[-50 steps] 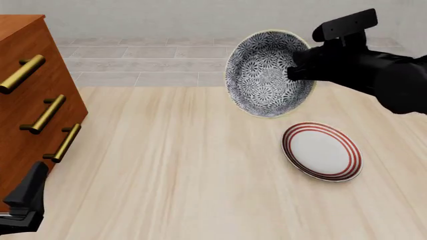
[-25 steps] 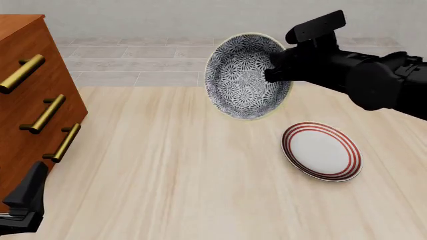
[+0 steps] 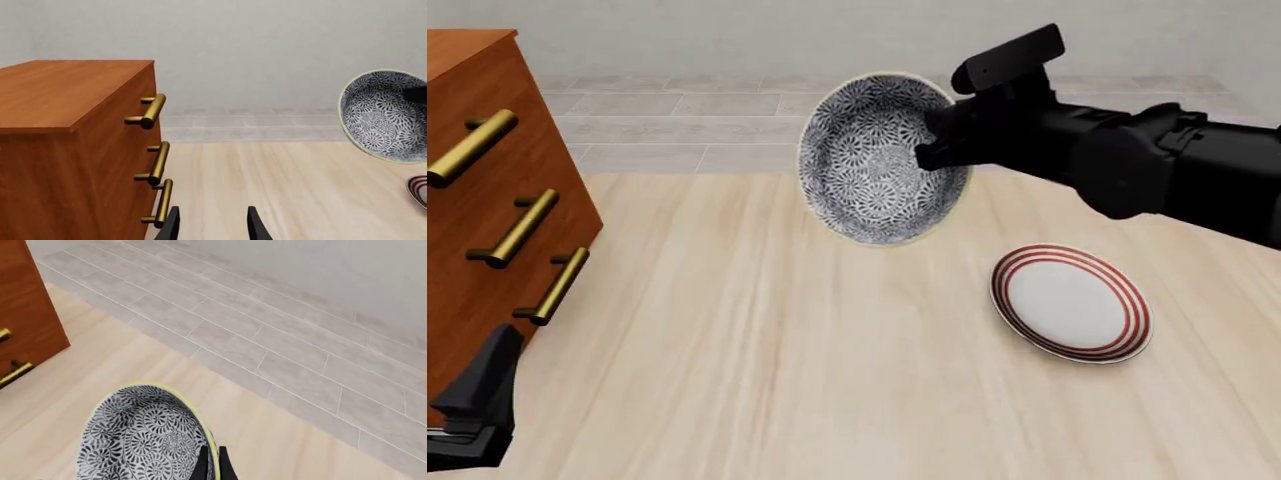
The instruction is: Put the bowl on top of the cabinet.
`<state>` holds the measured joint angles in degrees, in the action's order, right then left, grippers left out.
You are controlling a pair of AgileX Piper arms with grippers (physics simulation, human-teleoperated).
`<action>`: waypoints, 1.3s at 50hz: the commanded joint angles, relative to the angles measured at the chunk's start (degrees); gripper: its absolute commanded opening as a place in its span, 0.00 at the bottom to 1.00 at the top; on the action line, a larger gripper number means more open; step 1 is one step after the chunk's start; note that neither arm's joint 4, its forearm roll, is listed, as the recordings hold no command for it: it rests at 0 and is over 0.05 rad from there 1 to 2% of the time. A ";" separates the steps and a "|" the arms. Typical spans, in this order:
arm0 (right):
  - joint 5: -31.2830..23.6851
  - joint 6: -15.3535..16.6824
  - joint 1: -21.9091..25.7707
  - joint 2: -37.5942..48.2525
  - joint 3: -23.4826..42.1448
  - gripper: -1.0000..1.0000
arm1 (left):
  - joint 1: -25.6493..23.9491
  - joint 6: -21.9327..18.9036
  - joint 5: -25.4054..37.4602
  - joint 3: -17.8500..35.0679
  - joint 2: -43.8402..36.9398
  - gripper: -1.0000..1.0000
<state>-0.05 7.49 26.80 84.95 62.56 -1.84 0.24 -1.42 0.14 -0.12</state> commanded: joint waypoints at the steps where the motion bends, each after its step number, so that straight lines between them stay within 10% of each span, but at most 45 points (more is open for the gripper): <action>1: 1.28 0.57 2.64 1.83 1.46 0.00 | -0.08 0.02 -0.04 0.00 0.05 1.00; 36: 4.26 3.53 7.03 5.68 3.23 0.00 | -0.70 -0.12 -0.73 -0.10 -1.55 1.00; 50: 3.99 3.83 6.77 4.83 3.41 0.00 | -8.69 1.41 -14.27 0.40 -16.60 1.00; 65: 4.32 3.94 6.86 4.30 2.92 0.00 | -19.56 4.04 -15.38 8.67 -24.06 1.00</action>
<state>4.02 11.61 33.72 89.83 65.30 -15.50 2.90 -14.52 5.16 -18.85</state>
